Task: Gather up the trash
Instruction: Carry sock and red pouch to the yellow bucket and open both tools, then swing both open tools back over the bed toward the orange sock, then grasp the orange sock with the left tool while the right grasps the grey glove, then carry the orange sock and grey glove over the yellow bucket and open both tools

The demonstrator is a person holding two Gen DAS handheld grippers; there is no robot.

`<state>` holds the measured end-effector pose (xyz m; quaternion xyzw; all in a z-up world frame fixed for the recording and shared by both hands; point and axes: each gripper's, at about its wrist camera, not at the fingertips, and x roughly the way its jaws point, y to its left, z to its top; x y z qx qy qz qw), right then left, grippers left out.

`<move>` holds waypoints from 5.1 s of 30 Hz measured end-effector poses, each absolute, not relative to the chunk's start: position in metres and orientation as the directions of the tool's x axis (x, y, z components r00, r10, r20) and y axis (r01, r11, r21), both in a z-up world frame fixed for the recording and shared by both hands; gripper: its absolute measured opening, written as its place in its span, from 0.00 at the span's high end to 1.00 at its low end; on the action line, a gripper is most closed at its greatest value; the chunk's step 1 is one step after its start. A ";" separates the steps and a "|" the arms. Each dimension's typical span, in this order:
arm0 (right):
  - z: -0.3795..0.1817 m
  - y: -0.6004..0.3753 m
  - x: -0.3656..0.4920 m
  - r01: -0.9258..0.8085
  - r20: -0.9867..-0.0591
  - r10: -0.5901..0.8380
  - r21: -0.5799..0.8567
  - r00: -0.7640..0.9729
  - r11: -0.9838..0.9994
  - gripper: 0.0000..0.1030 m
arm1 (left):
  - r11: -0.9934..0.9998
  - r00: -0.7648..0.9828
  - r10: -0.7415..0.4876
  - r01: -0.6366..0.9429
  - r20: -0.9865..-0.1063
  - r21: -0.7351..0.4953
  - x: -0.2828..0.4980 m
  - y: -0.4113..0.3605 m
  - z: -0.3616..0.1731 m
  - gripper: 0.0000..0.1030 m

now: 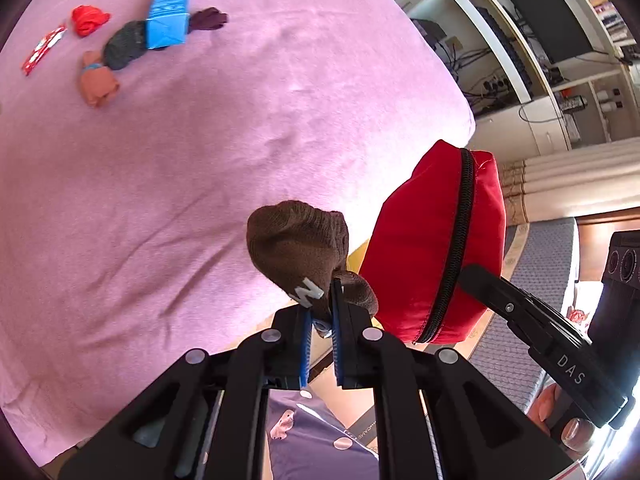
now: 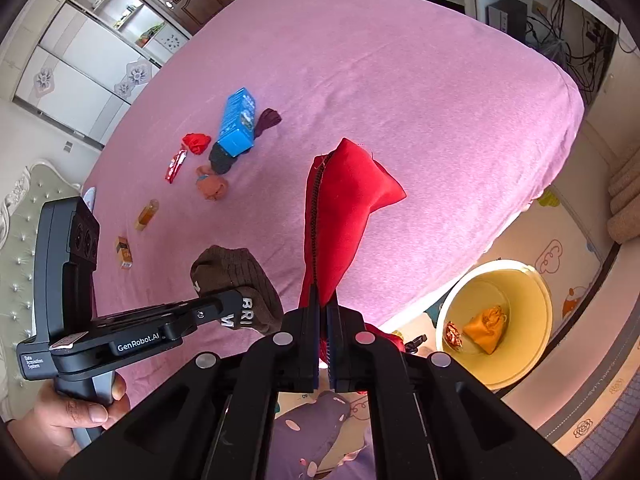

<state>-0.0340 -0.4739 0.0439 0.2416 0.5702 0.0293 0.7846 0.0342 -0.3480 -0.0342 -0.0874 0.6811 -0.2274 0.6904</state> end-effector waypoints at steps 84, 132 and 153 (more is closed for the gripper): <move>0.027 -0.290 0.186 -0.051 -0.865 0.429 0.432 0.261 0.901 0.69 | 0.947 0.129 -0.269 -0.144 -0.955 -0.286 0.182 -0.163 -0.067 0.30; -0.079 -0.218 0.315 -0.149 -0.934 0.350 0.337 0.069 0.930 0.92 | 0.836 0.125 -0.343 -0.412 -0.931 -0.363 0.239 -0.117 -0.148 0.71; 0.013 -0.278 0.153 0.050 -0.861 0.444 0.469 0.249 0.882 0.92 | 0.905 0.179 -0.384 -0.121 -0.906 -0.408 0.138 -0.128 -0.047 0.71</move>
